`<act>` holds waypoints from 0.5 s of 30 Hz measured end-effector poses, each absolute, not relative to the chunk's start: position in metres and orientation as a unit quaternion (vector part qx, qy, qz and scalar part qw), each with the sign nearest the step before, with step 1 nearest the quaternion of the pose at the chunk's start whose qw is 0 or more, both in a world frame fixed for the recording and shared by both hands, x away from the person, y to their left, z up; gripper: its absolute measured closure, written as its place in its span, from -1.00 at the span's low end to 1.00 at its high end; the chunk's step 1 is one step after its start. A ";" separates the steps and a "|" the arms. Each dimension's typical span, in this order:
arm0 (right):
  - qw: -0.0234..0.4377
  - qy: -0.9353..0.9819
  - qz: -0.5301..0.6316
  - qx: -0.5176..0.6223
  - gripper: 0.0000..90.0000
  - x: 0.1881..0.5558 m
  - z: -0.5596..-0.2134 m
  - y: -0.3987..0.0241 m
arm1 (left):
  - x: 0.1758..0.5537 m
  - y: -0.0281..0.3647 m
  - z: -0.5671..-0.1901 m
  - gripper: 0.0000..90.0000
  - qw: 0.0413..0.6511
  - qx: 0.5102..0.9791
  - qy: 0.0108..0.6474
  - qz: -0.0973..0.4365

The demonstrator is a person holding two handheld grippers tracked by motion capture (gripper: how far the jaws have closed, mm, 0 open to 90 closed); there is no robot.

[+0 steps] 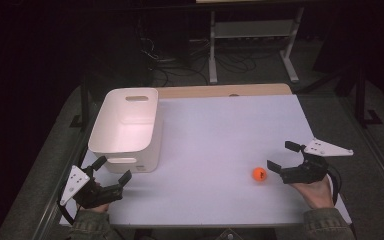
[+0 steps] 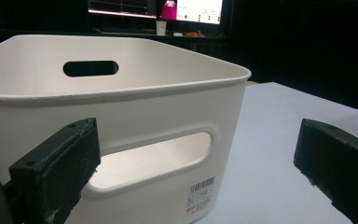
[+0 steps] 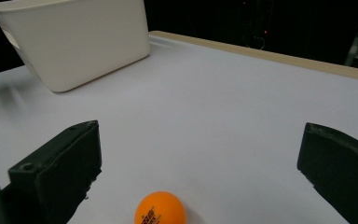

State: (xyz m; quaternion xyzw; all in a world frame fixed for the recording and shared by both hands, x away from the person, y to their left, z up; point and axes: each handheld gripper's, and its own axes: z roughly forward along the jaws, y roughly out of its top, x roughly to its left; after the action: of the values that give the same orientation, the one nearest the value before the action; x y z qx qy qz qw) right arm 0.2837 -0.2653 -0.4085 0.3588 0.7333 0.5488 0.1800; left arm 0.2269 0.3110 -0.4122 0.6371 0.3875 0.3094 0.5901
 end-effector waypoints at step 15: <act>0.175 0.738 0.538 0.368 -1.00 0.282 -0.408 -0.268 | 0.228 0.310 -0.412 -1.00 0.589 0.638 0.386 0.310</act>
State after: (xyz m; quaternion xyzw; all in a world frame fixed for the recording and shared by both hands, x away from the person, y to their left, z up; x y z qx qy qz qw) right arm 0.2825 -0.2678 -0.4077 0.3683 0.7375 0.5385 0.1746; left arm 0.2276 0.3100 -0.4122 0.6385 0.3864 0.3105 0.5888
